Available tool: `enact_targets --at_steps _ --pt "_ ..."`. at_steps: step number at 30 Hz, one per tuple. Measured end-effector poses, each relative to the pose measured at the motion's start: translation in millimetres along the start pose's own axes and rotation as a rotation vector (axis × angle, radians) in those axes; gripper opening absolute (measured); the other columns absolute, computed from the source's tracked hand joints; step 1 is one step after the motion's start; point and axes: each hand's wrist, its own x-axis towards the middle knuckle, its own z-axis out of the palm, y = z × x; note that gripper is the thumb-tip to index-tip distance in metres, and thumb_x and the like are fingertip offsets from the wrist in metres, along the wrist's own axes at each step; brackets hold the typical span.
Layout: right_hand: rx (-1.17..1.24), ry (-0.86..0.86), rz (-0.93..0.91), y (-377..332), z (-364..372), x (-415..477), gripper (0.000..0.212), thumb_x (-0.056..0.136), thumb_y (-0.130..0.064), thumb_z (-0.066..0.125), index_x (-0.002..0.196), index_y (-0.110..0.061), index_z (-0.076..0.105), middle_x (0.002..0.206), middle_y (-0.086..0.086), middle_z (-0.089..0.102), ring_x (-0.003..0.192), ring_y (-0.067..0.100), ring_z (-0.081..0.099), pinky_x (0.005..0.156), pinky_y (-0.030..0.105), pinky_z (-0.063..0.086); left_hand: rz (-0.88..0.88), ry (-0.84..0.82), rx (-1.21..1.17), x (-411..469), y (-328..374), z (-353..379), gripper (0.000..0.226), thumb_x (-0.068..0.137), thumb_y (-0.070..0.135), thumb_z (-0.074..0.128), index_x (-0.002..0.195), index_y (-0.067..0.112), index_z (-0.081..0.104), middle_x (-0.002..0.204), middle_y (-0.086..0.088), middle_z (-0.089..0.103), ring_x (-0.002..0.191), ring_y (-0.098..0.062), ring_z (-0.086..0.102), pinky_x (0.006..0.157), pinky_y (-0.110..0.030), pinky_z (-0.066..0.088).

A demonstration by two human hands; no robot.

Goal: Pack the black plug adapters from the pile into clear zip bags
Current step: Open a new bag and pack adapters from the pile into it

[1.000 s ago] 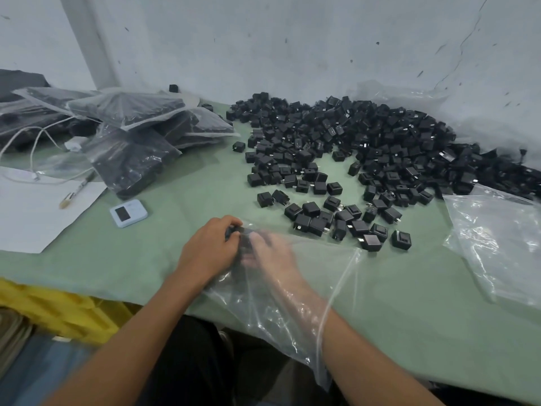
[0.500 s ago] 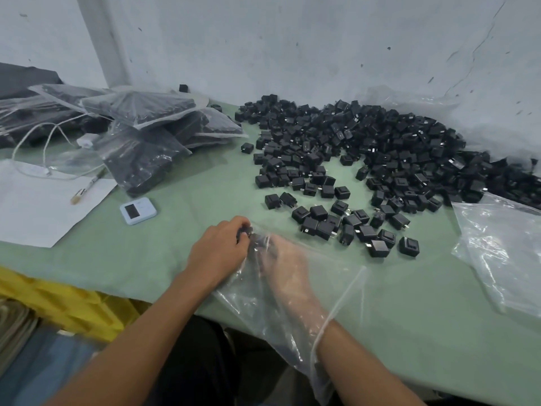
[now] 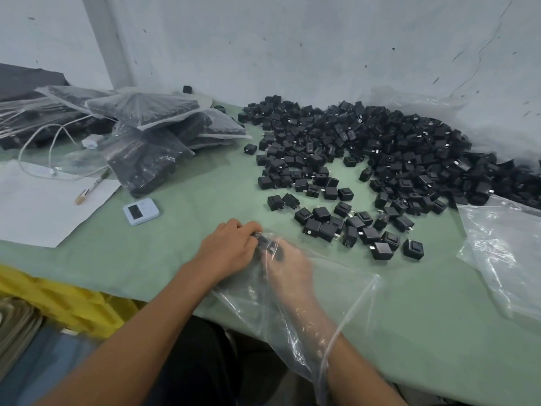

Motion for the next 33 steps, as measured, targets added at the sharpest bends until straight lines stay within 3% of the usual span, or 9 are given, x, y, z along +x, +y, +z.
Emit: enact_targets --at_steps 4,8,11,14,18,23,29,31,33 --pt "0.178 0.004 0.041 0 2 -2 0.016 0.088 -0.034 0.067 0.104 -0.036 0.068 0.086 -0.009 0.072 0.079 0.014 0.069 0.076 0.039 0.058 0.012 0.047 -0.092 2 0 1 0.024 0.101 0.040 0.037 0.116 0.040 0.056 0.110 0.006 0.051 0.109 -0.017 0.049 0.092 -0.039 0.045" --pt "-0.023 0.043 0.029 -1 7 0 0.021 0.093 -0.047 0.062 0.106 -0.030 0.067 0.086 -0.011 0.068 0.075 0.005 0.062 0.066 0.011 0.047 0.032 0.076 -0.127 3 0 1 0.025 0.102 0.035 0.039 0.112 0.033 0.062 0.106 0.004 0.056 0.104 -0.019 0.053 0.089 -0.040 0.046" --pt "-0.053 0.033 0.018 -5 5 -3 0.018 0.094 -0.045 0.061 0.103 -0.030 0.066 0.077 -0.017 0.057 0.065 -0.009 0.051 0.062 0.000 0.037 0.021 0.097 -0.184 2 -3 2 0.025 0.102 0.035 0.042 0.119 0.036 0.060 0.111 0.008 0.060 0.107 -0.015 0.055 0.091 -0.039 0.047" --pt "0.046 0.062 0.017 -6 4 -1 0.011 0.098 -0.028 0.061 0.097 -0.019 0.068 0.077 -0.015 0.056 0.063 -0.006 0.050 0.058 0.007 0.040 0.008 0.105 -0.261 1 -6 1 0.025 0.101 0.034 0.047 0.124 0.034 0.056 0.120 0.009 0.064 0.111 -0.014 0.057 0.095 -0.041 0.048" --pt "-0.030 0.017 0.069 -14 3 0 0.011 0.098 -0.030 0.059 0.099 -0.020 0.061 0.088 -0.006 0.066 0.078 0.010 0.064 0.069 0.020 0.051 0.016 0.131 -0.221 -1 -4 4 0.022 0.099 0.036 0.049 0.121 0.035 0.049 0.105 0.013 0.062 0.102 -0.016 0.056 0.079 -0.034 0.043" --pt "0.056 0.041 -0.067 -10 -2 -10 0.014 0.102 -0.027 0.049 0.108 -0.038 0.054 0.091 -0.020 0.061 0.085 -0.015 0.056 0.071 0.003 0.040 0.022 0.138 -0.227 -2 -3 5 0.035 0.100 0.035 0.049 0.135 0.033 0.043 0.116 0.005 0.063 0.106 -0.019 0.054 0.083 -0.035 0.043" --pt "-0.129 -0.002 -0.129 -10 2 -5 0.031 0.105 -0.027 0.042 0.132 -0.022 0.057 0.112 -0.013 0.057 0.102 -0.001 0.052 0.084 0.007 0.031 -0.019 0.141 -0.296 -4 -6 4 0.045 0.098 0.035 0.053 0.140 0.025 0.040 0.123 -0.003 0.060 0.115 -0.024 0.055 0.094 -0.037 0.044" --pt "-0.024 0.002 -0.100 -7 3 -7 0.033 0.104 -0.032 0.043 0.136 -0.030 0.052 0.109 -0.027 0.053 0.100 -0.018 0.047 0.084 -0.004 0.031 -0.062 0.148 -0.307 -4 -5 5 0.046 0.098 0.038 0.053 0.139 0.022 0.041 0.131 -0.005 0.056 0.117 -0.023 0.054 0.099 -0.037 0.044" --pt "0.038 -0.016 -0.088 -5 2 -9 0.029 0.104 -0.037 0.043 0.133 -0.035 0.049 0.102 -0.032 0.054 0.095 -0.022 0.050 0.083 -0.001 0.039 -0.113 0.150 -0.319 -3 -5 5 0.044 0.096 0.041 0.054 0.133 0.019 0.045 0.126 -0.003 0.056 0.111 -0.020 0.056 0.093 -0.034 0.045"
